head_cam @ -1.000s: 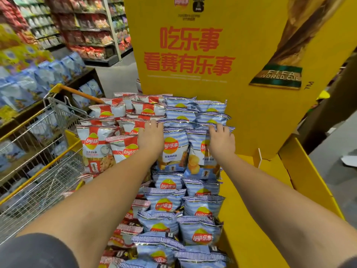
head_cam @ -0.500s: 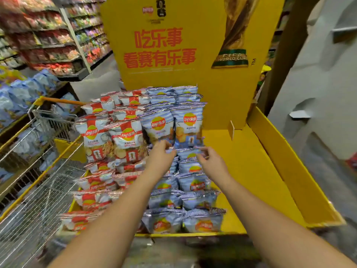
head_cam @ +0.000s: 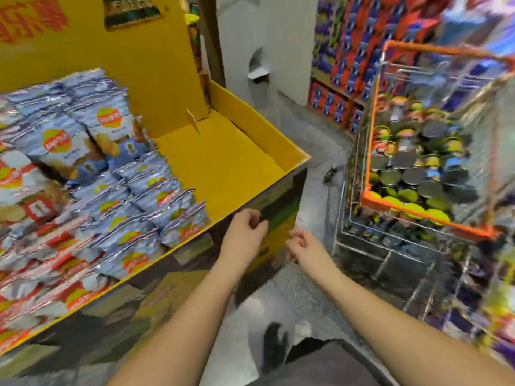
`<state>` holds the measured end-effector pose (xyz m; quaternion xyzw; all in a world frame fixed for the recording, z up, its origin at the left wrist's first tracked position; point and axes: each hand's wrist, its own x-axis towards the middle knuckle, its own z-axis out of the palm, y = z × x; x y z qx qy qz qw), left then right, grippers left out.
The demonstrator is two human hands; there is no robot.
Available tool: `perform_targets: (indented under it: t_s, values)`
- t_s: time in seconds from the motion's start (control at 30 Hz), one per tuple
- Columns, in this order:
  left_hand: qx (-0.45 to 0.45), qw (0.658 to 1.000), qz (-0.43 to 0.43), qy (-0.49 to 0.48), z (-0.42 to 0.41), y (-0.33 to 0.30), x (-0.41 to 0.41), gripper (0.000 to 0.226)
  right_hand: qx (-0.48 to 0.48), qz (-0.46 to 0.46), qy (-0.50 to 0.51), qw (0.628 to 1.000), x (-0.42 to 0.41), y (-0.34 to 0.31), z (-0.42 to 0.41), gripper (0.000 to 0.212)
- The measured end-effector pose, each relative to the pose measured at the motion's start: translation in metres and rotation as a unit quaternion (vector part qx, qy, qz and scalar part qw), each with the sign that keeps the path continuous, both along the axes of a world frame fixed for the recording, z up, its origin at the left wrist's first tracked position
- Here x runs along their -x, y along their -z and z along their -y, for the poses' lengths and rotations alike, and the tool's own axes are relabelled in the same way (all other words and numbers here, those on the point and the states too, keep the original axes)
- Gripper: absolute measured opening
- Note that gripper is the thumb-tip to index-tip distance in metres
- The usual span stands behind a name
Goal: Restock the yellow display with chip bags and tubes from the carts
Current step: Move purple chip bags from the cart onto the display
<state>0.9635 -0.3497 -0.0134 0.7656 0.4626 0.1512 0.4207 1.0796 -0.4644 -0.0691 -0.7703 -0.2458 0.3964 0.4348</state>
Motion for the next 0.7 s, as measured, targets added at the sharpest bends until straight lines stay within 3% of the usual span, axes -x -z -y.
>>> perform_targets:
  t_s: [0.13, 0.33, 0.47, 0.57, 0.7]
  values:
    - [0.008, 0.994, -0.017, 0.112, 0.058, 0.007, -0.061, 0.023, -0.007, -0.004, 0.084, 0.996, -0.04, 0.006, 0.081, 0.023]
    - [0.037, 0.958, -0.037, 0.281, 0.179, 0.01, -0.184, 0.017, -0.002, 0.013, 0.216, 0.976, -0.118, 0.001, 0.222, 0.017]
    - [0.055, 0.934, -0.029, 0.352, 0.258, 0.021, -0.258, 0.025, -0.002, 0.008, 0.28, 0.96, -0.166, 0.012, 0.309, 0.018]
    - [0.069, 0.915, -0.039, 0.396, 0.323, 0.028, -0.315, 0.019, 0.01, 0.009, 0.323, 0.946, -0.214, 0.024, 0.382, 0.018]
    - [0.042, 0.888, -0.07, 0.453, 0.384, 0.036, -0.38, 0.021, 0.031, 0.03, 0.368, 0.929, -0.274, 0.029, 0.458, 0.012]
